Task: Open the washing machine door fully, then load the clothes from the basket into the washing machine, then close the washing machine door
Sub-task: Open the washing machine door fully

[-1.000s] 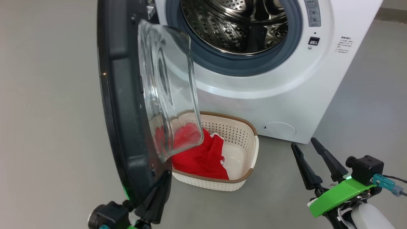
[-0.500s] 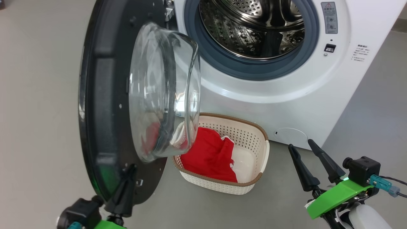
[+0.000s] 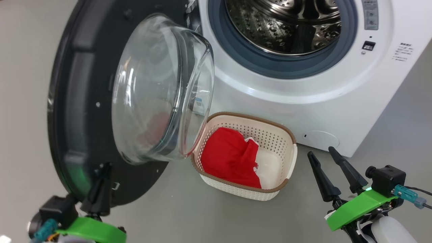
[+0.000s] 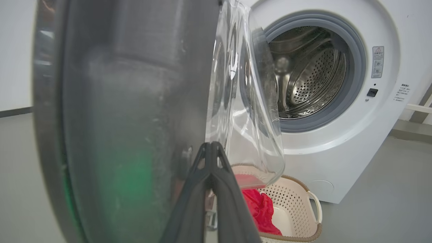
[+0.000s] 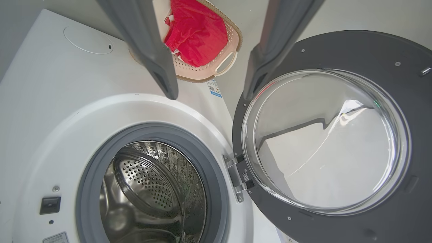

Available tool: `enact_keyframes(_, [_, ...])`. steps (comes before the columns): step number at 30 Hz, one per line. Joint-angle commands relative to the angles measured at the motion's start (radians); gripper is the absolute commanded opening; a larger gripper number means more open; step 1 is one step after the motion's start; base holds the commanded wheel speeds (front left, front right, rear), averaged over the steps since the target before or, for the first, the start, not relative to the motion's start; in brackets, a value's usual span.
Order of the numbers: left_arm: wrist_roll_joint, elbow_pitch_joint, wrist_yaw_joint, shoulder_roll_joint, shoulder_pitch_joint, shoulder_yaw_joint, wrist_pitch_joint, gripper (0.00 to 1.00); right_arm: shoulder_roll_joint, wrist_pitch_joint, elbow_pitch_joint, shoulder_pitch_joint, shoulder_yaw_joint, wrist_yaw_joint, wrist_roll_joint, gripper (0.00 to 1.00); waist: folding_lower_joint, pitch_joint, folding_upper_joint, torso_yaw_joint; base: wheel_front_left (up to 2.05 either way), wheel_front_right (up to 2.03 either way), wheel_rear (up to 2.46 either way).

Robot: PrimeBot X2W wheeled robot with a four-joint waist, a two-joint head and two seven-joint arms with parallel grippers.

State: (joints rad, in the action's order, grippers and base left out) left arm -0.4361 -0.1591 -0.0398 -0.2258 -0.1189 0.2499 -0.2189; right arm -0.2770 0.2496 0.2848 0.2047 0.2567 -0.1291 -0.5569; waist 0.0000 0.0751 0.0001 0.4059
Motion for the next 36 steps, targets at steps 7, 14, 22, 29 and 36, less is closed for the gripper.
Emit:
enact_keyframes(7, [-0.023,-0.079,-0.004,-0.069,-0.118,-0.078,0.007,0.00,-0.002,0.012,-0.024,0.040,0.016,-0.002,0.009,1.00,0.0000,0.038,-0.0001,0.029,0.00,0.00,0.00])
enact_keyframes(14, [-0.045,-0.184,-0.022,-0.099,-0.188,-0.105,0.000,0.00,0.003,0.012,-0.022,0.052,0.014,-0.002,0.015,1.00,0.0000,0.059,-0.0001,0.046,0.00,0.00,0.00])
enact_keyframes(22, [-0.040,-0.330,-0.037,-0.129,-0.292,-0.098,0.004,0.00,0.006,0.012,-0.021,0.070,0.006,-0.002,0.019,1.00,0.0000,0.081,-0.0001,0.064,0.00,0.00,0.00])
enact_keyframes(29, [-0.031,-0.478,-0.061,-0.144,-0.391,-0.069,-0.003,0.00,0.006,0.012,-0.019,0.082,0.002,-0.002,0.023,1.00,0.0000,0.096,-0.0001,0.077,0.00,0.00,0.00])
enact_keyframes(36, [-0.023,-0.612,-0.077,-0.153,-0.477,-0.039,-0.018,0.00,0.006,0.012,-0.015,0.089,0.002,-0.002,0.023,1.00,0.0000,0.099,-0.0001,0.081,0.00,0.00,0.00])
